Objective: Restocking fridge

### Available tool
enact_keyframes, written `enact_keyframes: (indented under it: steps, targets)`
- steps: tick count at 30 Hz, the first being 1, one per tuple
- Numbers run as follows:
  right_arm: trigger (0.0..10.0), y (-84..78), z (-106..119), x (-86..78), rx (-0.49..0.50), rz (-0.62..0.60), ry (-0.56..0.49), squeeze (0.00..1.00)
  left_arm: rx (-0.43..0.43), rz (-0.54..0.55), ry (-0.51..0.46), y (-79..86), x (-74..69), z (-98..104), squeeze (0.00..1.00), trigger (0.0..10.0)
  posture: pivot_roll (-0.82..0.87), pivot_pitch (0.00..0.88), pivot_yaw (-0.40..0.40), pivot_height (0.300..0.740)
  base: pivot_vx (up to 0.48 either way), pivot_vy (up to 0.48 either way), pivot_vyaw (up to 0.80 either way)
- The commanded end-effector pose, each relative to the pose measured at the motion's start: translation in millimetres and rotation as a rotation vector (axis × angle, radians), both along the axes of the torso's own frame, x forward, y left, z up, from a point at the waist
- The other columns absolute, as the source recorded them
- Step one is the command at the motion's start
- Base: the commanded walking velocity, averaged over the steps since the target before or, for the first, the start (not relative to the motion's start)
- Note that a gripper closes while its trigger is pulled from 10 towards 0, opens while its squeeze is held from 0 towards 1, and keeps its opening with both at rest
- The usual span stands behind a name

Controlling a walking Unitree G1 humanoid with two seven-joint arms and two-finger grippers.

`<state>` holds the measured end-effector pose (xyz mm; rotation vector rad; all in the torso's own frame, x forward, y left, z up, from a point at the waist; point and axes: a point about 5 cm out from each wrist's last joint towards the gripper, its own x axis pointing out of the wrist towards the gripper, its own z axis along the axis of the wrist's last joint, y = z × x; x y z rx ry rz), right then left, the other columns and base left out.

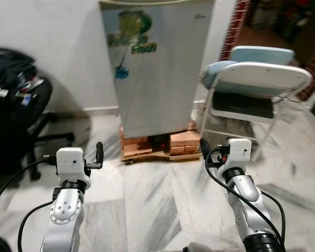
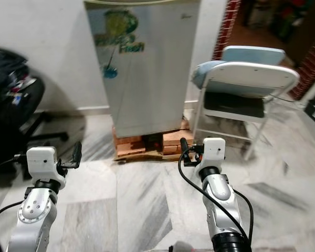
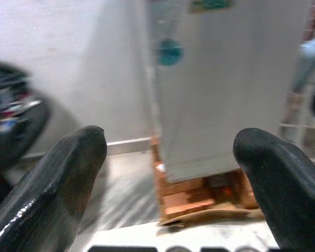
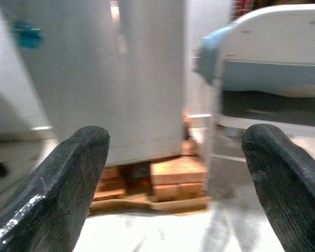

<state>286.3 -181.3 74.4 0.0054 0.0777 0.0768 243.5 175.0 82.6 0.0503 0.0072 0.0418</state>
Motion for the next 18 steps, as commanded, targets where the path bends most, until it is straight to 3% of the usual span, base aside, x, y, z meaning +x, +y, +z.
enact_keyframes:
  steps: [1,7,12,18]
  targets:
    - [10.0,0.4,-1.7,-0.2,0.0,-0.003,0.008,0.0,0.009,-0.008,0.001,0.3,-3.1,-1.1,0.0,10.0,-0.05,0.025,0.049,0.74,0.0,0.469,-0.8]
    - [10.0,7.3,-2.8,-2.0,-0.003,0.018,0.006,0.0,0.004,-0.023,0.012,2.1,-4.3,-2.0,0.0,10.0,-0.05,0.031,0.051,0.74,0.0,0.457,-0.8]
    - [10.0,5.1,-2.0,-0.9,-0.01,0.019,0.004,0.0,0.024,-0.004,0.024,11.6,-6.4,-4.3,0.0,10.0,-0.05,0.031,0.052,0.74,0.0,0.454,-0.8]
    - [10.0,2.9,-0.7,1.7,-0.013,0.013,-0.001,0.0,0.023,-0.003,0.02,10.5,-5.1,-4.1,0.0,10.0,-0.05,0.029,0.05,0.74,0.0,0.454,-0.8]
